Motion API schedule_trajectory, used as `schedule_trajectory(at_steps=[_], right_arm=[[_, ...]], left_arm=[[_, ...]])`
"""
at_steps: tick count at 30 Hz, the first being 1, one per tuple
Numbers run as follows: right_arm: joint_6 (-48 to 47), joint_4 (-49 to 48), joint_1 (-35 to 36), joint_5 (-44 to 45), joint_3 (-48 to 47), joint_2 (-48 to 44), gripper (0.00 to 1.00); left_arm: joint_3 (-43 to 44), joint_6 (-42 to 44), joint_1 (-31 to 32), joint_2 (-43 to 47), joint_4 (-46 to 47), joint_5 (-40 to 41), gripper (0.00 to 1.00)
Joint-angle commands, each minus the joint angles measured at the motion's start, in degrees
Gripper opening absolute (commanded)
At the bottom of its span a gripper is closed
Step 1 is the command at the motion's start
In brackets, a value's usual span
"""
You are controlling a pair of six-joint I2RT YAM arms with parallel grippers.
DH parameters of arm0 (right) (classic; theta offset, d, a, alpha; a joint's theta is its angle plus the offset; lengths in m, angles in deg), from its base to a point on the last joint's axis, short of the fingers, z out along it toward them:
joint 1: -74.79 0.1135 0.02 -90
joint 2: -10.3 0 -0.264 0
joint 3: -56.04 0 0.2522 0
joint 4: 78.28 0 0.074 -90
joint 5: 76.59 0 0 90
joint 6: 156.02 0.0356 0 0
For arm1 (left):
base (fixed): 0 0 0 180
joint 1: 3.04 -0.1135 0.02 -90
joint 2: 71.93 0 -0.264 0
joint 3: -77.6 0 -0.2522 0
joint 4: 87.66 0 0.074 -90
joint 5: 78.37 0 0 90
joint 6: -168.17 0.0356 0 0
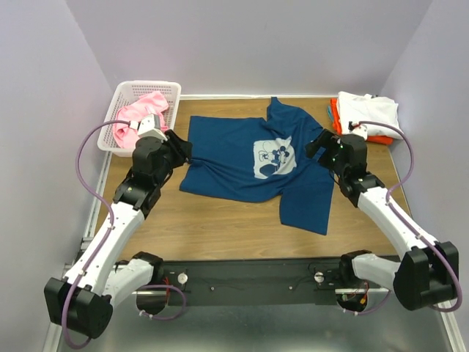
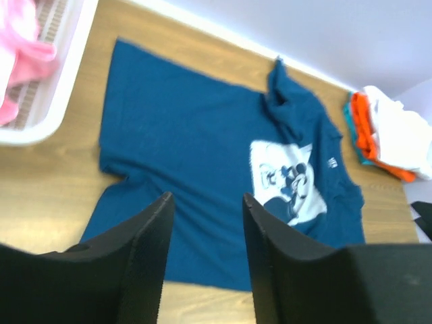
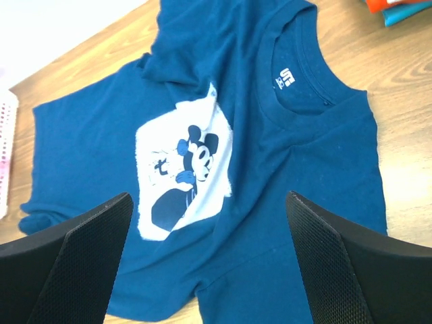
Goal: Fold and stack the t-shirts
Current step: Flatten the tshirt out
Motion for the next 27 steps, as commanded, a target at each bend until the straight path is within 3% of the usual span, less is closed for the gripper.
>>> schedule_trajectory(at_steps=[1, 6, 9, 15, 27], right_arm=[[-0.88, 0.35, -0.12, -1.99, 2.15, -3.61, 1.0], [-0.7, 0.7, -0.21, -3.48, 4.08, -7.38, 1.0], [0.26, 2.01, -0.12, -5.85, 6.36, -10.45, 1.0], [0.97, 5.17, -0.12, -5.15, 8.92, -16.09, 1.0], [2.02, 6.59, -0.12, -6.83, 9.53, -15.13, 1.0]], left_arm=[[1.07, -1.65, 0.15, 3.78, -6.98, 3.08, 0.54], [-5.51, -6.56, 0.15, 11.18, -9.51, 5.44, 0.67], [-9.19, -11.04, 0.07, 7.78, -16.36, 7.82, 0.69], [-17.48, -10.79, -1.77, -2.5, -2.26, 1.24, 0.65], [-16.17, -7.19, -11.01, -23.78, 10.86, -3.95, 0.6]])
